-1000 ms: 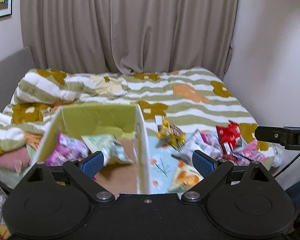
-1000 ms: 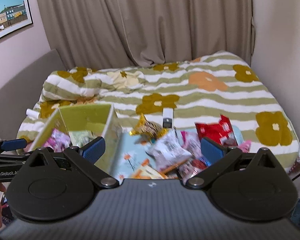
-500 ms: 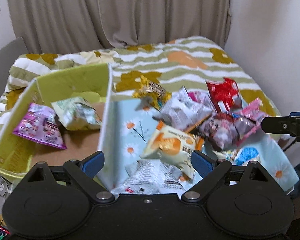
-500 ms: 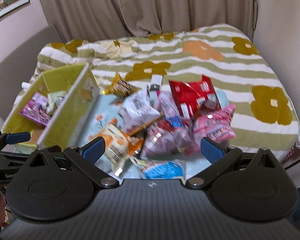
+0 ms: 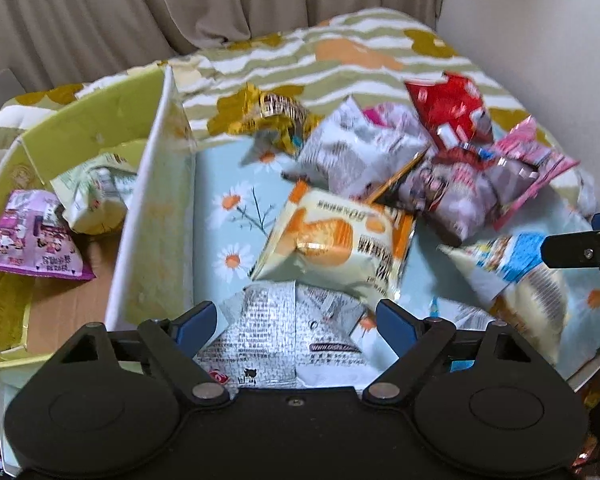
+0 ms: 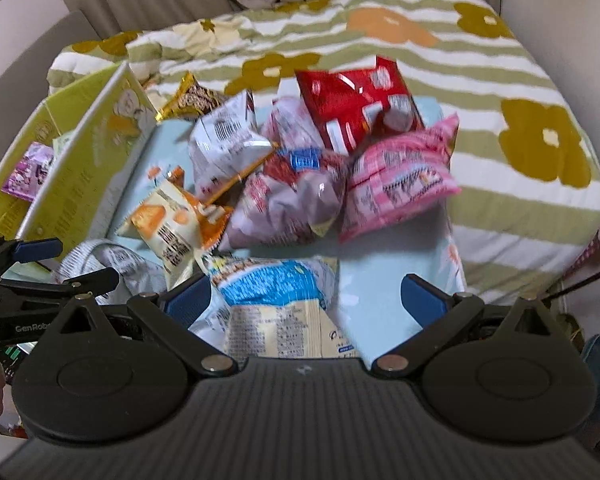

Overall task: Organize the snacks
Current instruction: 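Grasp the white printed bag with the left tool while the right tool grasps the blue-white bag, then carry both bags into the yellow box and open both tools to release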

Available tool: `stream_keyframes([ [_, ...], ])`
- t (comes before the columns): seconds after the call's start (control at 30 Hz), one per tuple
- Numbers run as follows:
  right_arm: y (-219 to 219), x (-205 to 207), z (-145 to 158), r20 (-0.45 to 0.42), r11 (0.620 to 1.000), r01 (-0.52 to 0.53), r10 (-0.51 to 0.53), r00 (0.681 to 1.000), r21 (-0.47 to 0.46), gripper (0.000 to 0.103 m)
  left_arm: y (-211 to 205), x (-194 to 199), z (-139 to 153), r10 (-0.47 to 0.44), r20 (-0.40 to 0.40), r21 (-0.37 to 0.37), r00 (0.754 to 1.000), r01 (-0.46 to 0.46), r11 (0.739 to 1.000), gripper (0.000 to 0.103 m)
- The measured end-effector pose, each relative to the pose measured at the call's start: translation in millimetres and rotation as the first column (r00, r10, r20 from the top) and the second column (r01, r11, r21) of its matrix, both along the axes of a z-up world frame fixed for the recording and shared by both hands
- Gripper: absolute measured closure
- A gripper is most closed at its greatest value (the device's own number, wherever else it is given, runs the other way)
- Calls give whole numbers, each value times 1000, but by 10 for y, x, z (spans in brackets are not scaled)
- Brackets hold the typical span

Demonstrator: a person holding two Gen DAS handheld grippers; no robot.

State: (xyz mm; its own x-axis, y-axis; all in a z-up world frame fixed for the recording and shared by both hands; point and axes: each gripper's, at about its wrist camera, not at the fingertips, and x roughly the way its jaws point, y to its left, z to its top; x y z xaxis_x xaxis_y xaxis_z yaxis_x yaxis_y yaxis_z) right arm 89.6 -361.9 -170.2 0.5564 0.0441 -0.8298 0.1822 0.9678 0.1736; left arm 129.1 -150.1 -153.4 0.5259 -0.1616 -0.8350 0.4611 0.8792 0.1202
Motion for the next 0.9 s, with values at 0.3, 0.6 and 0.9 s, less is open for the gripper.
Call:
stream_keyframes([
  [0.3,55,137,-283,-81,999,-6,8,997,35,0,-68,102,-331,-42,-99,101,994,52,994,19],
  [0.6,110,236,-420,-122,999,0,5,993,38,0,77,159,-393,-48,-128,69,991,57,996,34],
  [0.9,154,250,-497,-141,998,-16,24,990,59,12,136,125,-308,-34,-121,38,992,39,999,35],
])
